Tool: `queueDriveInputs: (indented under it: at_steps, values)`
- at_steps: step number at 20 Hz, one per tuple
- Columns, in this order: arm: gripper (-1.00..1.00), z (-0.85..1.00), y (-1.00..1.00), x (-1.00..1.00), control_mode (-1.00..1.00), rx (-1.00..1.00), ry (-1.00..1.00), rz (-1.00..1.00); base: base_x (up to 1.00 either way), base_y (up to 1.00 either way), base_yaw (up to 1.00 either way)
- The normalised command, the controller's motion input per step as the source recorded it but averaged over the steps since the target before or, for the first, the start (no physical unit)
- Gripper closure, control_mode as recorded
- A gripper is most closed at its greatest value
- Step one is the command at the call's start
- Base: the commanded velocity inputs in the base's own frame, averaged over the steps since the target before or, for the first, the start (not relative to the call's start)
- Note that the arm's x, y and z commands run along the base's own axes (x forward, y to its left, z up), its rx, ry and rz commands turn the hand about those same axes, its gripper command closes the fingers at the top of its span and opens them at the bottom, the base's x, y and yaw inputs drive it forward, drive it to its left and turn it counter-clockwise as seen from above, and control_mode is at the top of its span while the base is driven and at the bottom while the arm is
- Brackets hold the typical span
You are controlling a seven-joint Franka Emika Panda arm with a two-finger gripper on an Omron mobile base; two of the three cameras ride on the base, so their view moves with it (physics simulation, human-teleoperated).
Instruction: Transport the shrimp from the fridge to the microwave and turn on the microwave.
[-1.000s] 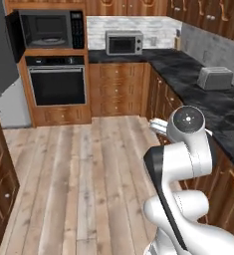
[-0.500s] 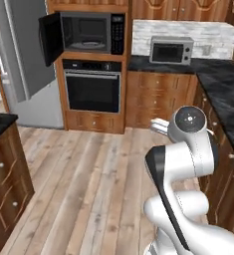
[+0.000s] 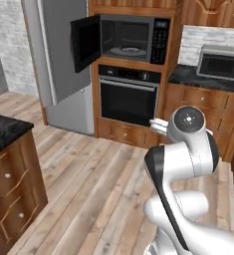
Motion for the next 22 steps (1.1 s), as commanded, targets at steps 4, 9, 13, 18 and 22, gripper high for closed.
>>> queueDriveInputs:
  at_steps: [4, 9, 13, 18, 22]
  values:
    - [1.00, 0.00, 0.00, 0.00, 1.00, 0.00, 0.00, 0.00, 0.90, -0.75, 0.27]
    - [1.00, 0.00, 0.00, 0.00, 1.00, 0.00, 0.00, 0.00, 0.96, -0.72, 0.21]
    - [1.00, 0.00, 0.00, 0.00, 1.00, 0.00, 0.00, 0.00, 1.00, -0.52, 0.17]
    - [1.00, 0.00, 0.00, 0.00, 1.00, 0.00, 0.00, 0.00, 0.97, -0.46, 0.18]
    - [1.00, 0.00, 0.00, 0.00, 1.00, 0.00, 0.00, 0.00, 1.00, -0.25, 0.15]
